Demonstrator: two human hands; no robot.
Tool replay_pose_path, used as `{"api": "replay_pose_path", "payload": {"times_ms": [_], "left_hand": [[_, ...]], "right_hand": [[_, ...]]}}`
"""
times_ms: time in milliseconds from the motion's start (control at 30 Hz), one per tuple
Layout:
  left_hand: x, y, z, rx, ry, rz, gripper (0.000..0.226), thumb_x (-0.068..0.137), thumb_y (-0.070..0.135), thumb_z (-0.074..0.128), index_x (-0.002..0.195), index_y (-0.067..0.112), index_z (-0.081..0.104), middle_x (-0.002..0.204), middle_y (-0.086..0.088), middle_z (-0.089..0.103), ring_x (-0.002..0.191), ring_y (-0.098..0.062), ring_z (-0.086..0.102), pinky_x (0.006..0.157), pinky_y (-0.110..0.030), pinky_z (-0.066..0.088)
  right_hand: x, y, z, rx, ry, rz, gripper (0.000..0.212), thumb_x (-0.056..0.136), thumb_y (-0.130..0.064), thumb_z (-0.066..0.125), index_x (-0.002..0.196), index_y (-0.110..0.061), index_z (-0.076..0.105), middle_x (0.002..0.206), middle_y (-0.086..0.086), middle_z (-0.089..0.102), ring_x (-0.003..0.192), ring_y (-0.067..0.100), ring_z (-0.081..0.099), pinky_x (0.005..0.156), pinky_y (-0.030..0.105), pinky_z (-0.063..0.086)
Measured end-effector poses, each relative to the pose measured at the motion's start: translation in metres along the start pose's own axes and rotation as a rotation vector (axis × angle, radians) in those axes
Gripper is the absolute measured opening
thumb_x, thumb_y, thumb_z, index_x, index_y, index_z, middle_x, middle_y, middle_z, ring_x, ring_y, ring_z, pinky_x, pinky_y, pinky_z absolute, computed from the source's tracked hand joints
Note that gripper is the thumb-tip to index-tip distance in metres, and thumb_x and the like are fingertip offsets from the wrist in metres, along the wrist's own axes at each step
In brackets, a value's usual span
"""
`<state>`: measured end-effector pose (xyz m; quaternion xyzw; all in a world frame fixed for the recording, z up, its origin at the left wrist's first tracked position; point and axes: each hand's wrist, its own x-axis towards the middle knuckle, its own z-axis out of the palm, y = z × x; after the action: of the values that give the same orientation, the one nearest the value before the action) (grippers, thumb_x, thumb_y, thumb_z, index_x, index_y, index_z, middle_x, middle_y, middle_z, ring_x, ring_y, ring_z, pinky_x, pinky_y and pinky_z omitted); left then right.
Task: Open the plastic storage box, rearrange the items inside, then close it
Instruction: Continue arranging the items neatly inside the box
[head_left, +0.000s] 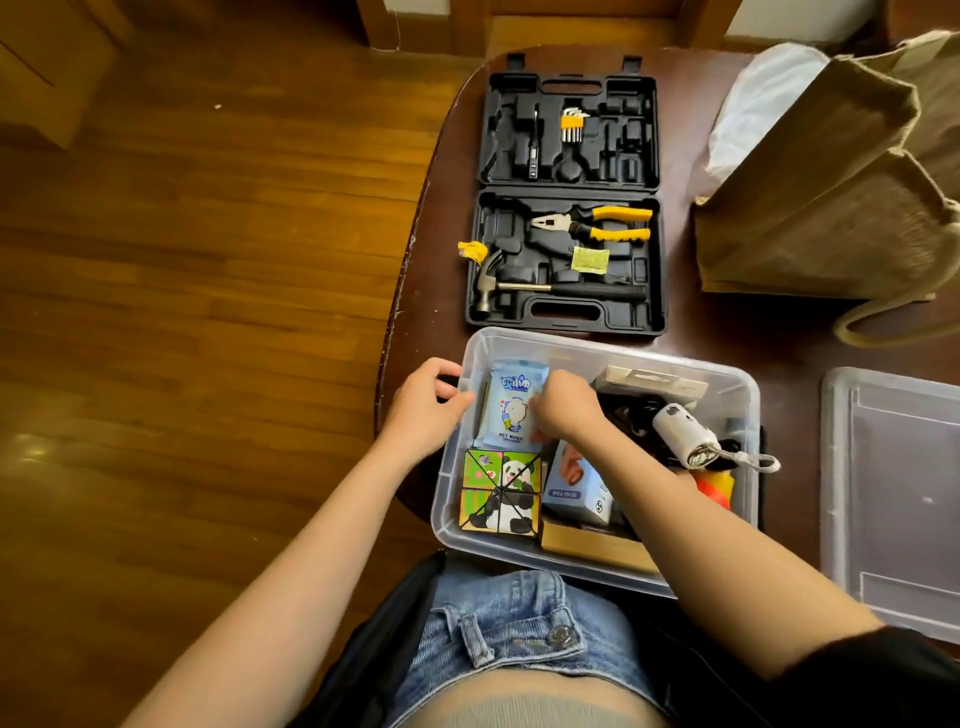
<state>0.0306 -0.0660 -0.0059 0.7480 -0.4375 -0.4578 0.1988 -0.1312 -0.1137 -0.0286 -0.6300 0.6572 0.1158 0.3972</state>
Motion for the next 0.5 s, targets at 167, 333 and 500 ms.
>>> {"api": "replay_pose_path", "payload": {"times_ms": [167, 333, 500], "left_hand": [[-0.002, -0.004, 0.002, 0.067, -0.003, 0.054, 0.019, 0.089, 0.024, 0.063, 0.103, 0.032, 0.052, 0.08, 0.003, 0.067, 0.074, -0.016, 0.066, 0.076, -0.043, 0.056], [-0.001, -0.009, 0.002, 0.117, 0.004, 0.077, 0.02, 0.09, 0.031, 0.061, 0.109, 0.031, 0.053, 0.077, 0.011, 0.064, 0.074, -0.009, 0.064, 0.066, -0.03, 0.05], [0.003, -0.008, -0.002, 0.102, -0.04, 0.067, 0.016, 0.089, 0.029, 0.063, 0.096, 0.036, 0.05, 0.081, 0.01, 0.065, 0.079, -0.014, 0.066, 0.077, -0.041, 0.054]], "right_hand": [[0.007, -0.011, 0.016, -0.239, -0.106, 0.024, 0.011, 0.084, -0.002, 0.056, 0.073, -0.004, 0.052, 0.08, 0.007, 0.054, 0.083, 0.028, 0.057, 0.066, 0.031, 0.044], [0.01, -0.013, 0.019, -0.343, -0.149, 0.012, 0.012, 0.087, -0.005, 0.051, 0.075, -0.007, 0.05, 0.094, 0.011, 0.063, 0.094, 0.028, 0.064, 0.068, 0.032, 0.048], [0.008, -0.007, 0.017, -0.366, -0.206, -0.009, 0.012, 0.089, -0.005, 0.051, 0.095, -0.001, 0.06, 0.099, 0.013, 0.062, 0.093, 0.029, 0.059, 0.073, 0.032, 0.047]]}}
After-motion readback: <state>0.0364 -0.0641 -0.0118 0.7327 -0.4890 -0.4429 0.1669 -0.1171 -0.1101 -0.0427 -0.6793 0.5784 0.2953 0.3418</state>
